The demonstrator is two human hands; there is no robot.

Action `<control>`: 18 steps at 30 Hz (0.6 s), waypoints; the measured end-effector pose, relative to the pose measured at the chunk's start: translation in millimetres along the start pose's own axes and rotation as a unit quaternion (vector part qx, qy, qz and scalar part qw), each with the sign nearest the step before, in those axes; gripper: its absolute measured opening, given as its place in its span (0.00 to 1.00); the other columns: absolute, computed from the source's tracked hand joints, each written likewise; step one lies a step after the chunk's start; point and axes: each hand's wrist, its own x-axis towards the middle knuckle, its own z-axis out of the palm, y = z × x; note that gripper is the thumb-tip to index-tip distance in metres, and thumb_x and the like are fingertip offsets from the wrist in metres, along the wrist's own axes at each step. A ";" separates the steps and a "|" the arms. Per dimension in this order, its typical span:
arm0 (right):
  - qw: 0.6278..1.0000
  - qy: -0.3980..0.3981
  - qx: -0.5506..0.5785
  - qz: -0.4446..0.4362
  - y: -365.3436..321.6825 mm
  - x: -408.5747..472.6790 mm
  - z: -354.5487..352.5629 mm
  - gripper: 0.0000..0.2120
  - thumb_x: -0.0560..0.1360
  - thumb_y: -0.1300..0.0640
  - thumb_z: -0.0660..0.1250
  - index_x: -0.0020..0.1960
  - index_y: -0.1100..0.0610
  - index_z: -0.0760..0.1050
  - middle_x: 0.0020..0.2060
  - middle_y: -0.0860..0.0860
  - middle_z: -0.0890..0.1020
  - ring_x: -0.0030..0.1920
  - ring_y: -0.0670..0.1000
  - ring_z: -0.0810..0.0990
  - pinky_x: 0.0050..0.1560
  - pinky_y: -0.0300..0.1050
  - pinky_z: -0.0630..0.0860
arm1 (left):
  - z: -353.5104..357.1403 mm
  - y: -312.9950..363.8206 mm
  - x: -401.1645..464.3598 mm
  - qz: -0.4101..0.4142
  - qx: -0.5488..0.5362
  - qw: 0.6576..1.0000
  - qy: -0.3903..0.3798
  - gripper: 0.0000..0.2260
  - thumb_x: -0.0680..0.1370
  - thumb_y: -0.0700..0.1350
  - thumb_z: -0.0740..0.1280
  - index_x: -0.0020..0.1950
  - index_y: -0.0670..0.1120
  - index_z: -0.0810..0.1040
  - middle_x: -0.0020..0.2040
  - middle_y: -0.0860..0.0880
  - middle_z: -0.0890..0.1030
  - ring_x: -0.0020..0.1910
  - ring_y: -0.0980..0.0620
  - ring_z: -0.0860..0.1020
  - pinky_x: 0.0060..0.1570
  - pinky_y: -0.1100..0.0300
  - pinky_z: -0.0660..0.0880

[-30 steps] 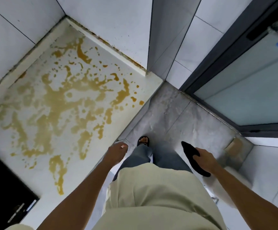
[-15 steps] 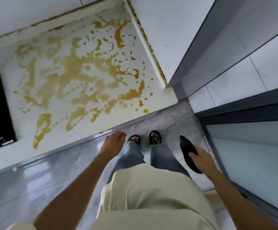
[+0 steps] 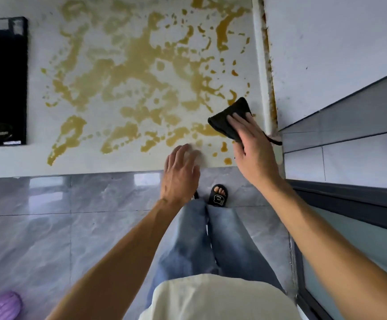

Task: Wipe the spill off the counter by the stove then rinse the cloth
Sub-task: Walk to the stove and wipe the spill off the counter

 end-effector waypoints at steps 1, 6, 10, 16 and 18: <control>0.999 -0.045 -0.025 0.000 4.2 -0.4 16.7 0.26 0.83 0.66 0.62 0.81 0.59 0.66 0.81 0.56 0.67 0.83 0.60 0.59 0.82 0.56 0.60 | 4.4 -2.1 -1.8 0.010 0.008 1.000 0.008 0.21 0.83 0.40 0.67 0.77 0.43 0.76 0.79 0.40 0.71 0.80 0.38 0.67 0.80 0.43 0.65; 0.970 -0.180 -0.160 -0.012 26.1 -19.7 70.6 0.37 0.83 0.37 0.59 0.86 0.52 0.53 0.86 0.56 0.47 0.85 0.60 0.41 0.84 0.61 0.43 | 16.0 -12.2 -5.4 0.028 0.013 0.999 0.040 0.25 0.81 0.38 0.68 0.79 0.42 0.73 0.81 0.41 0.70 0.82 0.39 0.66 0.82 0.44 0.61; 0.979 -0.090 -0.177 -0.036 33.3 1.2 74.3 0.28 0.86 0.40 0.54 0.82 0.52 0.64 0.84 0.56 0.60 0.85 0.60 0.51 0.83 0.62 0.54 | 16.6 -13.3 -6.0 0.021 -0.003 0.999 0.040 0.26 0.81 0.38 0.68 0.81 0.44 0.72 0.83 0.43 0.68 0.84 0.41 0.64 0.83 0.41 0.61; 0.968 -0.048 -0.248 -0.005 30.7 22.3 98.3 0.30 0.87 0.41 0.49 0.86 0.49 0.50 0.86 0.54 0.51 0.85 0.58 0.47 0.84 0.63 0.49 | 20.9 -17.1 -8.3 0.012 -0.013 1.000 0.026 0.27 0.83 0.38 0.67 0.83 0.46 0.69 0.86 0.45 0.63 0.87 0.44 0.58 0.85 0.41 0.56; 0.969 -0.027 -0.243 0.019 24.3 15.4 106.9 0.32 0.87 0.41 0.48 0.86 0.53 0.47 0.86 0.55 0.51 0.85 0.58 0.46 0.84 0.63 0.48 | 22.2 -16.7 -9.3 0.014 -0.010 0.999 0.029 0.28 0.82 0.37 0.68 0.83 0.46 0.69 0.86 0.45 0.63 0.87 0.44 0.57 0.85 0.41 0.57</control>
